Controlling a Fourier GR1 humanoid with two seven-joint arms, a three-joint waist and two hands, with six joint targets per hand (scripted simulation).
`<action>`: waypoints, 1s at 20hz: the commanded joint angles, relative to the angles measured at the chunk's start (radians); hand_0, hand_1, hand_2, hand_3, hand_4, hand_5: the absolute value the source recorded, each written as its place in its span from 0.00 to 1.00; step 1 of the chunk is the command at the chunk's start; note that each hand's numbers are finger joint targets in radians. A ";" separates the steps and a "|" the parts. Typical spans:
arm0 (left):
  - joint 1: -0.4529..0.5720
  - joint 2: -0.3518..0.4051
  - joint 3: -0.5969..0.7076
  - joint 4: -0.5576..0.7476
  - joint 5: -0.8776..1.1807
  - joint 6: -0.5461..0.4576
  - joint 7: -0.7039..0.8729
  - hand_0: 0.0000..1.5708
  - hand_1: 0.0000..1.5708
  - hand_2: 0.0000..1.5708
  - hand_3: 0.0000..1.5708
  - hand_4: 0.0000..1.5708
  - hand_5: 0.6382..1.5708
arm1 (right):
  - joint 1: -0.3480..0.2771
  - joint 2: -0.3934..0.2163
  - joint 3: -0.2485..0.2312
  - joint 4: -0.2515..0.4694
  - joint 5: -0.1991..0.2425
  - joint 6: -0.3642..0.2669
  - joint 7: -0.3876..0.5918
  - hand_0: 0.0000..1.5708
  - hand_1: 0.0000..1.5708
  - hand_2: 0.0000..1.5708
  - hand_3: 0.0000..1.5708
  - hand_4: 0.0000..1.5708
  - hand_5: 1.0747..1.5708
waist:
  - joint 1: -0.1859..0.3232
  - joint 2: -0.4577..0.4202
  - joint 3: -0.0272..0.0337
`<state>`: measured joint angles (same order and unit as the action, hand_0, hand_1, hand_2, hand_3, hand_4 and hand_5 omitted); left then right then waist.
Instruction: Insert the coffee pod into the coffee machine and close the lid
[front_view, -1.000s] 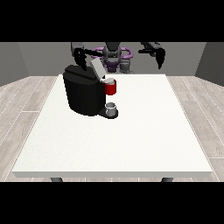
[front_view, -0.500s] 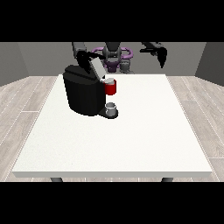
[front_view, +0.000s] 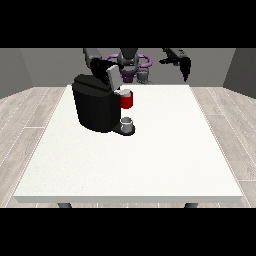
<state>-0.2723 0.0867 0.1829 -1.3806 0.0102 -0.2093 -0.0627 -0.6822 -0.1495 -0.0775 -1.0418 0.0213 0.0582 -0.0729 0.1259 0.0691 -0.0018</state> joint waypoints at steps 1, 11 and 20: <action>0.036 0.006 -0.012 -0.020 0.003 0.001 0.005 0.00 0.00 0.00 0.00 0.00 1.00 | 0.027 0.023 0.022 0.043 0.024 0.004 -0.031 0.00 0.00 0.00 0.00 0.00 1.00 | 0.009 -0.007 0.0019; 0.033 0.039 0.005 0.035 0.023 -0.011 -0.022 0.00 0.00 0.00 0.00 0.12 1.00 | -0.111 0.019 0.056 0.046 0.087 -0.004 0.051 0.00 0.00 0.00 0.00 0.11 1.00 | 0.032 -0.011 0.0017; 0.004 0.048 0.018 0.077 0.051 -0.008 -0.059 0.00 0.00 0.00 0.00 0.00 1.00 | -0.154 0.062 0.060 0.045 0.112 -0.016 0.006 0.00 0.00 0.00 0.00 0.08 1.00 | -0.001 0.010 0.0017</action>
<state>-0.2688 0.1263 0.1884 -1.3327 0.0459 -0.2102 -0.0913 -0.8230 -0.0972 -0.0169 -0.9873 0.1348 0.0273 -0.0521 0.1443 0.0748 -0.0001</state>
